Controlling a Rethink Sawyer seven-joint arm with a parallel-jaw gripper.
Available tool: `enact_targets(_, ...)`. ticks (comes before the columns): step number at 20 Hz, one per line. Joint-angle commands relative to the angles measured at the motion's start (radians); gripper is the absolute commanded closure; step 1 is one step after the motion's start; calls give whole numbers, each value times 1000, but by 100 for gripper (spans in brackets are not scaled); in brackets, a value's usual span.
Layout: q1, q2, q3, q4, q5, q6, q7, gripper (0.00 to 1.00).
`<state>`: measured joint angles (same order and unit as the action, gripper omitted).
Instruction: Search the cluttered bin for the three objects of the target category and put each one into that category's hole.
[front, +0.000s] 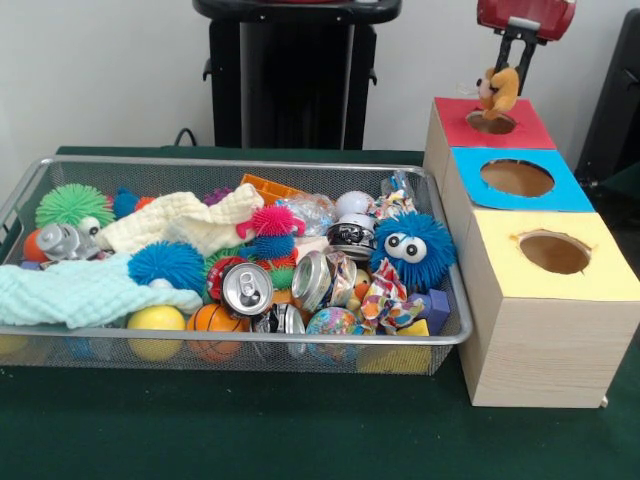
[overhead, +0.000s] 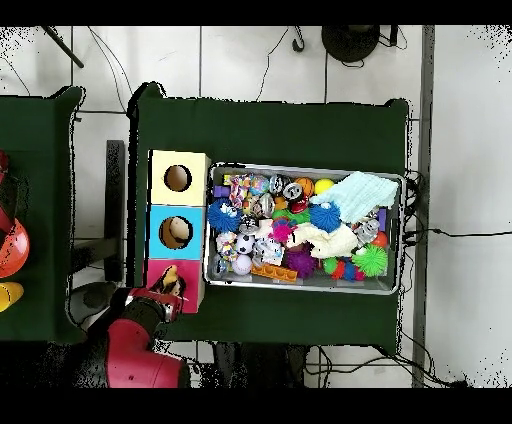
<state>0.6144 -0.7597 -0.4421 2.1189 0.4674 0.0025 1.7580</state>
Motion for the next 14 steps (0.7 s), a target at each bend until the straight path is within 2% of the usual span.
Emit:
enact_targets(1, -42, 59, 111, -72, 35, 30, 222, 100)
enact_targets(7, -65, 42, 138, -41, 13, 10, 217, 100)
enact_targets(11, -91, 36, 184, -19, 2, -25, 229, 100)
enact_targets(14, -76, 32, 178, -29, 11, -5, 227, 100)
